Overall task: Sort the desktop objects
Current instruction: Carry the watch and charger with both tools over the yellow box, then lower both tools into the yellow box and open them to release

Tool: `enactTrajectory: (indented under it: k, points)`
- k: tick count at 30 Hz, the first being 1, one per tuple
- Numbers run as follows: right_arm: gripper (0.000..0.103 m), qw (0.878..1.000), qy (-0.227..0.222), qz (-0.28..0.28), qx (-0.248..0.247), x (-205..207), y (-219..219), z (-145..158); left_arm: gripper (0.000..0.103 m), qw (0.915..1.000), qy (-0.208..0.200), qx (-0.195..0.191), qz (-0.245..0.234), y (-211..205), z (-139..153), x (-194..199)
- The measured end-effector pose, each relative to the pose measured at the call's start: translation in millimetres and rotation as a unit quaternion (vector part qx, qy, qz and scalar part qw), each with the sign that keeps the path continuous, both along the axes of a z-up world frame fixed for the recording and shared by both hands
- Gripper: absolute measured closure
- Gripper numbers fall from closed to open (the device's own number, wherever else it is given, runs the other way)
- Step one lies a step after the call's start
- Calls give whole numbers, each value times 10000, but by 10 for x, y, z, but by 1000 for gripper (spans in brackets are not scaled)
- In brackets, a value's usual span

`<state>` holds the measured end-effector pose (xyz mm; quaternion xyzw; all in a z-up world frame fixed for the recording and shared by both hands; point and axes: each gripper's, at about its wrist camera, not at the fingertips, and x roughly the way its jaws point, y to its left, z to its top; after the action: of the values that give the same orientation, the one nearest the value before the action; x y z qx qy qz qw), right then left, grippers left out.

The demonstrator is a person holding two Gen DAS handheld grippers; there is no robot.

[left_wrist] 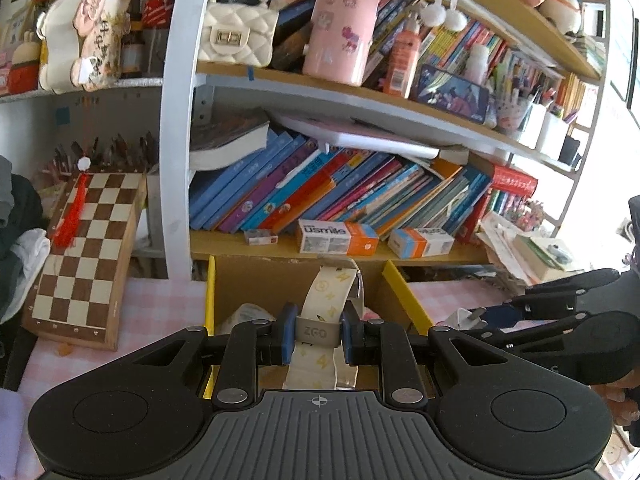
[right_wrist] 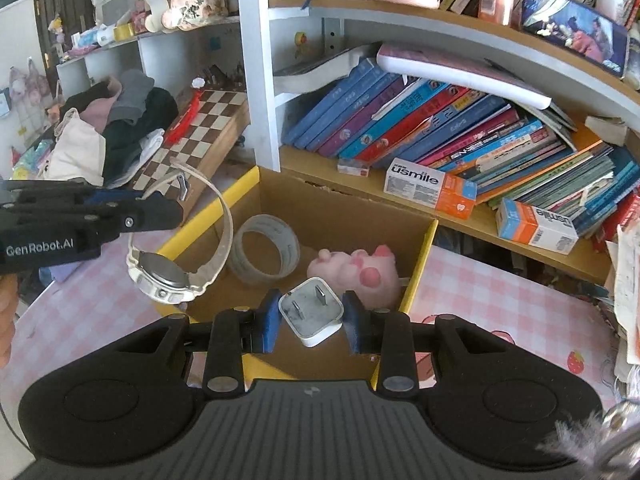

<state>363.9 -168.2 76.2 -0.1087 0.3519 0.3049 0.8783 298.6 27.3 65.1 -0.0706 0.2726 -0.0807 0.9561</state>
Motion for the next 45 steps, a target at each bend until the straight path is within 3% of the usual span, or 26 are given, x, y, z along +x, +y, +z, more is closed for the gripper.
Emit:
enactTrajectory:
  k: [22, 45]
  points:
    - [72, 9955, 375, 587, -636, 702, 427, -554, 82, 9966, 751, 320, 90, -47, -535, 610]
    - [72, 9781, 793, 1282, -1438, 1031, 712, -1084, 82, 9880, 1327, 794, 34, -170, -881, 942]
